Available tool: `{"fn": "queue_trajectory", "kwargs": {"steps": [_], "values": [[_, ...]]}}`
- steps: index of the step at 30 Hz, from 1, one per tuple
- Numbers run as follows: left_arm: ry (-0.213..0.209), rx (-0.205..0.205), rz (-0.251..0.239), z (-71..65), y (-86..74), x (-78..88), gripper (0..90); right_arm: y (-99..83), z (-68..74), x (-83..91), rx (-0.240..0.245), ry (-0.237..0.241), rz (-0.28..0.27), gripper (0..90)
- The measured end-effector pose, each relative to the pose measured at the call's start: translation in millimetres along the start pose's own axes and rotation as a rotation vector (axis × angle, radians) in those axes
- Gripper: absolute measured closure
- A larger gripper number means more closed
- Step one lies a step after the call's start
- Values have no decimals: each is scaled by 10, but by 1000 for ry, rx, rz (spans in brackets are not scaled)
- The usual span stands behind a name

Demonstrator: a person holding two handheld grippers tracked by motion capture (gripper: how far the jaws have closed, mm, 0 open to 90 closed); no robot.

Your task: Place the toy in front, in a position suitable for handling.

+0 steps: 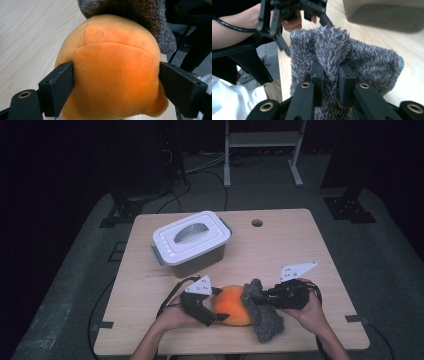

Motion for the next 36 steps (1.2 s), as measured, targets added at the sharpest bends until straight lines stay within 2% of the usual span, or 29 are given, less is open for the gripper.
{"fn": "queue_trajectory", "kwargs": {"steps": [2, 5, 10, 13, 17, 19, 21, 26, 29, 32, 34, 36], "values": [[3, -2, 3, -1, -1, 2, 146, 24, 20, -36, 12, -10, 12, 766], [4, 4, 6, 12, -19, 7, 146, -33, -10, -114, 7, -19, 53, 767], [7, 6, 2, 20, -27, 21, 162, -169, -87, -87, -2, -42, 103, 767], [4, 2, -1, 15, -17, 11, 162, -182, -98, -40, -4, -43, 85, 768], [11, -19, -8, -16, 12, -7, 163, -31, -9, 10, 33, -18, 17, 770], [14, -22, -6, -26, 17, -8, 162, 13, 25, -29, 57, -41, 42, 760], [14, -26, -4, -33, 12, -10, 162, 2, 27, -74, 63, -69, 64, 708], [17, -27, -8, -32, 28, -17, 163, -9, -11, -53, 38, -84, 44, 599], [28, -39, 0, -55, 54, -43, 163, -1, -5, -112, 30, -72, 49, 552], [33, -40, 4, -54, 57, -50, 163, 7, 11, -165, 31, -68, 53, 584], [26, -28, 12, -42, 47, -55, 160, -16, 7, -200, 17, -73, 58, 648], [7, -5, 21, -31, 53, -43, 116, -39, 11, -225, 15, -73, 72, 700]]}}
Point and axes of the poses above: each handheld gripper's, and its own axes: x roughly backward along the jaws, y roughly out of its top, z roughly to its left, the point moved 4 cm from there along -x, roughly forward along the jaws, and after that the axes turned 10 degrees about z, right-handed, at the moved point
